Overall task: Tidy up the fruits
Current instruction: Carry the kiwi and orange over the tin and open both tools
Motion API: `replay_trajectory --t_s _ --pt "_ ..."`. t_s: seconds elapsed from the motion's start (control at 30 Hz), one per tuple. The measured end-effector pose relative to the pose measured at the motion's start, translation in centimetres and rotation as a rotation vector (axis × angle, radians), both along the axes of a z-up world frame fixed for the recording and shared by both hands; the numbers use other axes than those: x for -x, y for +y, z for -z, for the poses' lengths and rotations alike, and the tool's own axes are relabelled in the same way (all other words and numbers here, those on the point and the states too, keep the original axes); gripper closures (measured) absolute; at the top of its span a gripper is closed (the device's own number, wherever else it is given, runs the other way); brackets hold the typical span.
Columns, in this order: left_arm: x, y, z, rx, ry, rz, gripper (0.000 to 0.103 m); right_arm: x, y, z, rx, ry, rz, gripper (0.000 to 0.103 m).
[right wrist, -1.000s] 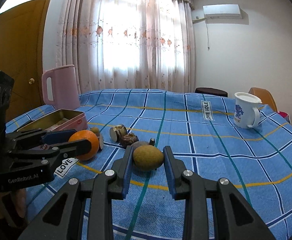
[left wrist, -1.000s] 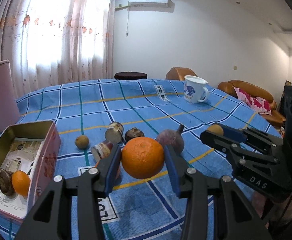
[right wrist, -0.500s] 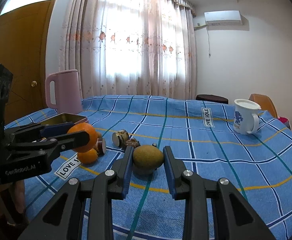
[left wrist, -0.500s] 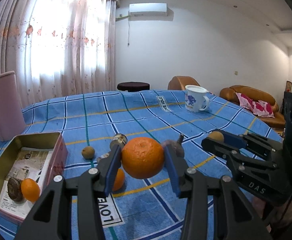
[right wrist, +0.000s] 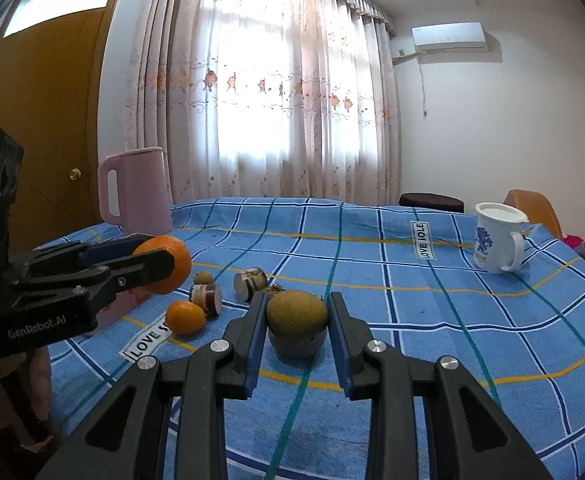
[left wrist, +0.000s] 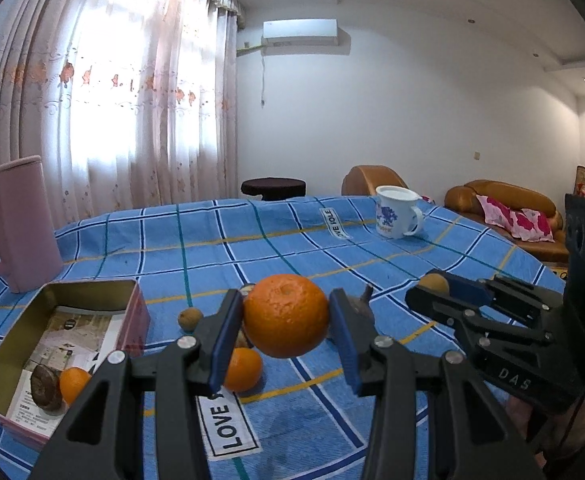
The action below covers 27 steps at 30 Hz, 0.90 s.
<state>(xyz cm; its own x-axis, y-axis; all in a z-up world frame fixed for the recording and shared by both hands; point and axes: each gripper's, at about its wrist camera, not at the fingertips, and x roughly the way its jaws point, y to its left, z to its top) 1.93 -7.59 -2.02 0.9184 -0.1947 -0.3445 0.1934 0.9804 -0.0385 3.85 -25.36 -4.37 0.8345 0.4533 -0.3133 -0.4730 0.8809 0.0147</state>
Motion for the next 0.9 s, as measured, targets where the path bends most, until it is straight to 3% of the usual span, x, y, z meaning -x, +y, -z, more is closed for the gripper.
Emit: replay_trajectory --t_s 0.53,0.9 --pt "-0.1 3.6 -0.5 0.040 0.001 -0.065 0.057 -1.2 4.1 -3.3 0.017 -0.010 -0.101 0.071" --pt "0.0 10.2 -1.3 0.095 0.005 -0.176 0.057 -3.3 10.8 -4.8 0.043 0.025 -0.232 0.072"
